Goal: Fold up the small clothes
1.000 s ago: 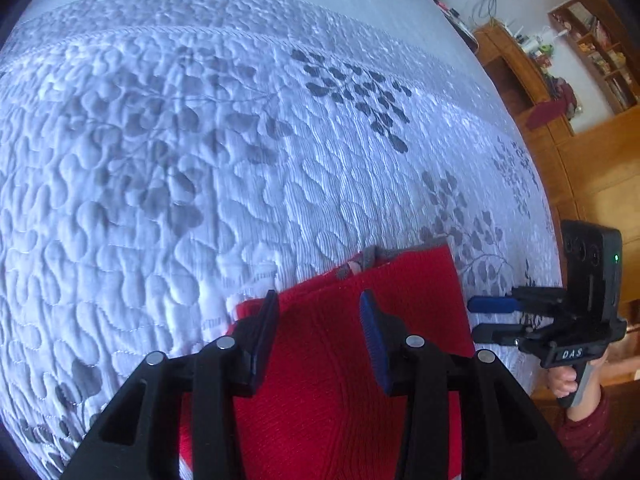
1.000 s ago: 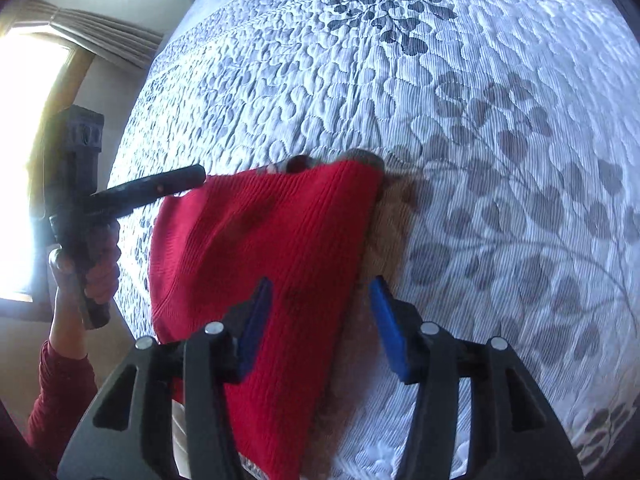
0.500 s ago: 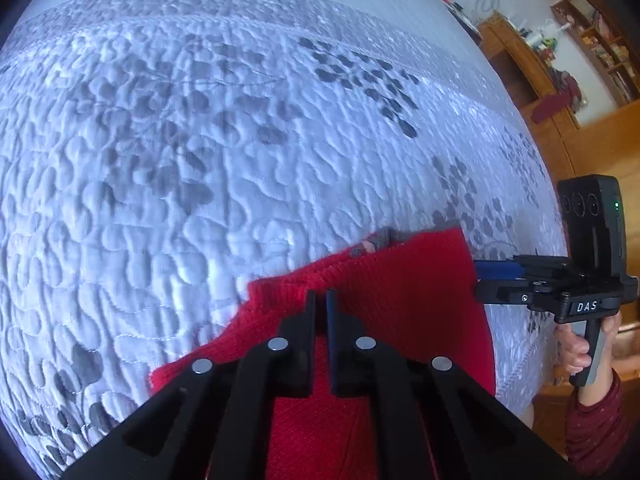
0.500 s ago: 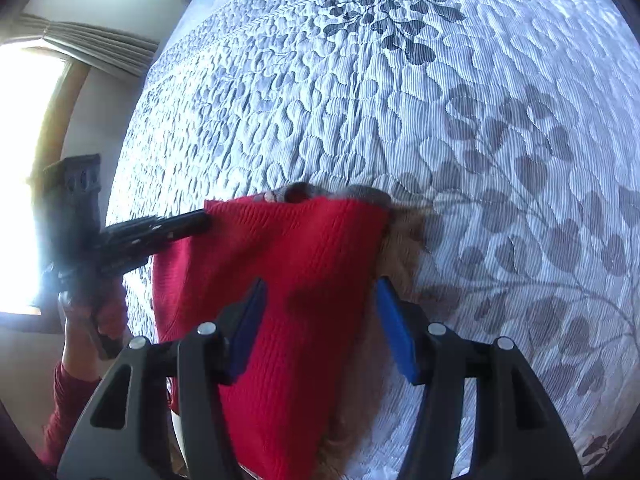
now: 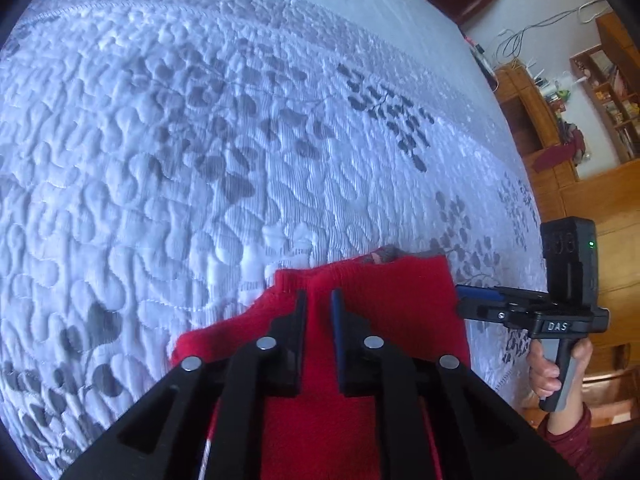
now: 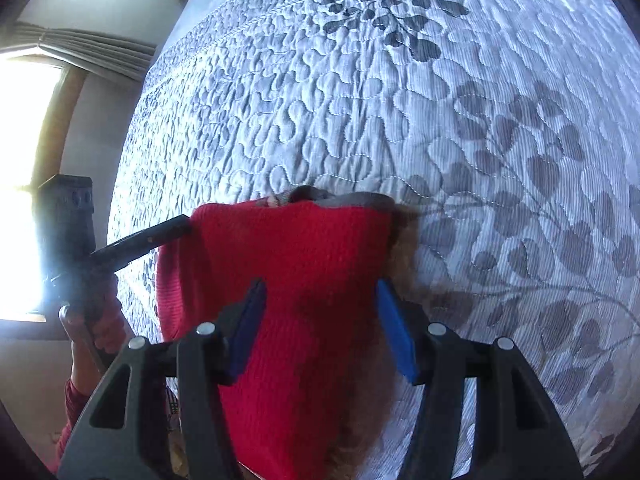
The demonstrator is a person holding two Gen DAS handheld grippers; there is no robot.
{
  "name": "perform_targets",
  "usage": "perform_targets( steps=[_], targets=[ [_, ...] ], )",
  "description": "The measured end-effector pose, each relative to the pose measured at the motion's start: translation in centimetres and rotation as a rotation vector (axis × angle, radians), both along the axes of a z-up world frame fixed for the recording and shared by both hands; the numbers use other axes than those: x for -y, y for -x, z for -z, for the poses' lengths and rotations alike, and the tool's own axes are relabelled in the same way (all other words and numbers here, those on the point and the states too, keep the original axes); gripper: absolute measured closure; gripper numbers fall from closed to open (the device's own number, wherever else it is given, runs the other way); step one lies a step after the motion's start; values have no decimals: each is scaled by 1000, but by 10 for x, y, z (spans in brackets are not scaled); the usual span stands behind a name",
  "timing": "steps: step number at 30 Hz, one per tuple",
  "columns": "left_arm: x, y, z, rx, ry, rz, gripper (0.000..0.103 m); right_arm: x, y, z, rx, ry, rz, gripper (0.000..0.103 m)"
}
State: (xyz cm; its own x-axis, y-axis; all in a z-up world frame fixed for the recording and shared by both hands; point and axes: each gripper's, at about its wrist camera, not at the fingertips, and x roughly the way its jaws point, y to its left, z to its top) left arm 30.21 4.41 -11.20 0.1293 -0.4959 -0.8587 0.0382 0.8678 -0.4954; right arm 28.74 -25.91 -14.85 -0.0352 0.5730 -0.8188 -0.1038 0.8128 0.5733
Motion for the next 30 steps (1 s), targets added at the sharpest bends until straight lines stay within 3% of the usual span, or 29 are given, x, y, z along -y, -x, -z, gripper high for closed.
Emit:
perform_targets(
  steps=[2,5,6,8,9,11,12,13,14,16,18,20,23,27,29,30],
  targets=[
    [-7,8,-10,32,-66,-9,74,-1,-3,2,-12,12,1,45],
    [-18,22,-19,83,-191,-14,68,-1,-5,8,-36,0,3,52],
    [-20,26,-18,77,-193,-12,68,-3,-5,10,-42,-2,-2,63],
    [-22,31,-16,54,-168,-12,65,-6,-3,11,-34,2,-11,66],
    [-22,33,-14,45,-157,-7,59,-8,-2,10,-21,9,-19,70],
    [-17,35,-8,32,-162,9,59,-12,-1,7,6,30,-35,82],
    [-15,34,-4,24,-168,10,64,-13,-1,5,13,33,-37,90],
    [-15,34,0,14,-164,3,92,-13,0,3,22,31,-37,93],
    [-17,34,4,0,-157,-10,103,-11,0,0,37,26,-34,95],
    [-28,35,11,-20,-172,-82,103,-6,0,-4,55,19,-24,99],
    [-36,43,14,-2,-229,-114,103,3,0,-3,55,8,-2,100],
    [-46,54,18,-7,-207,-138,103,9,0,3,44,-2,9,100],
    [-51,61,21,-5,-254,-144,103,11,-2,14,19,16,23,100],
    [-61,67,28,-55,-205,-169,103,2,2,14,41,67,0,98],
    [-59,73,18,-51,-190,-160,103,2,7,4,68,102,-9,88],
    [-56,76,12,-48,-194,-160,94,2,10,-1,83,119,-12,79]
  ],
)
